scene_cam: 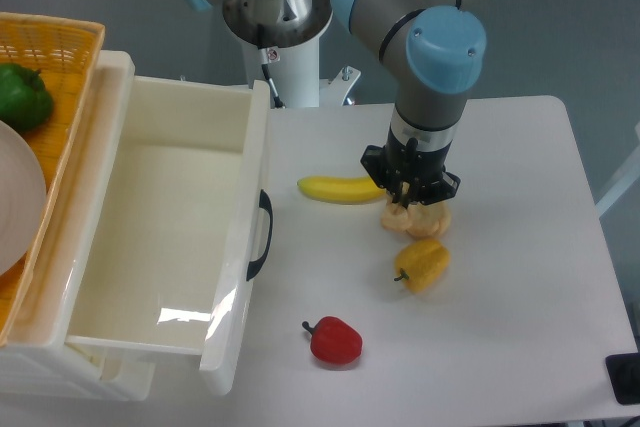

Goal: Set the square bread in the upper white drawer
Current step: 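Close the gripper on the square bread roll beside the banana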

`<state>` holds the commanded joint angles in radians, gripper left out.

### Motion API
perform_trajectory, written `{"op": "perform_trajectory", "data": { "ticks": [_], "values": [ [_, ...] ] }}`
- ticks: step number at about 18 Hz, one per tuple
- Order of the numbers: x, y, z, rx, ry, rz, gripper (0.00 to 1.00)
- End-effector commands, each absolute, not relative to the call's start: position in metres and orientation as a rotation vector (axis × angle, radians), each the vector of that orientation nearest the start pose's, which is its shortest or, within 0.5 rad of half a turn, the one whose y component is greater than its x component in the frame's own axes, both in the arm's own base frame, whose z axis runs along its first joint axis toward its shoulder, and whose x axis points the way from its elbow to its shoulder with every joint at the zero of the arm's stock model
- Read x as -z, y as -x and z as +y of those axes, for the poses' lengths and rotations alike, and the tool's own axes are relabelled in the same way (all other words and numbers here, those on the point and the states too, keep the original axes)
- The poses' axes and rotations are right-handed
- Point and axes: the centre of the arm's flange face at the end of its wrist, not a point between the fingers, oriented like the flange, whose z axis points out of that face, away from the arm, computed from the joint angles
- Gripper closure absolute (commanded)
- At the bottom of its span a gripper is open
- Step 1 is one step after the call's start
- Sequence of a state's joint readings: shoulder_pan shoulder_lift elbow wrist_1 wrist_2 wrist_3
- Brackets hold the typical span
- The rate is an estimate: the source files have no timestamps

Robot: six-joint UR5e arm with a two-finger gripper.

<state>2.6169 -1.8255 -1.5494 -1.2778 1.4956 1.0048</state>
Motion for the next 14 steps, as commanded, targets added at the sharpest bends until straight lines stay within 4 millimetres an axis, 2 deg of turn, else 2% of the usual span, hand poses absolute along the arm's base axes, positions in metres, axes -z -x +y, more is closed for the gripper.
{"op": "perform_trajectory", "data": {
  "ticks": [7, 10, 14],
  "values": [
    [-0.392, 0.443, 0.421, -0.013, 3.029, -0.077, 0.84],
    [-0.405, 0.447, 0.425, -0.028, 2.998, -0.13, 0.83],
    [-0.412, 0.451, 0.433, -0.004, 2.945, -0.196, 0.83]
  ]
}}
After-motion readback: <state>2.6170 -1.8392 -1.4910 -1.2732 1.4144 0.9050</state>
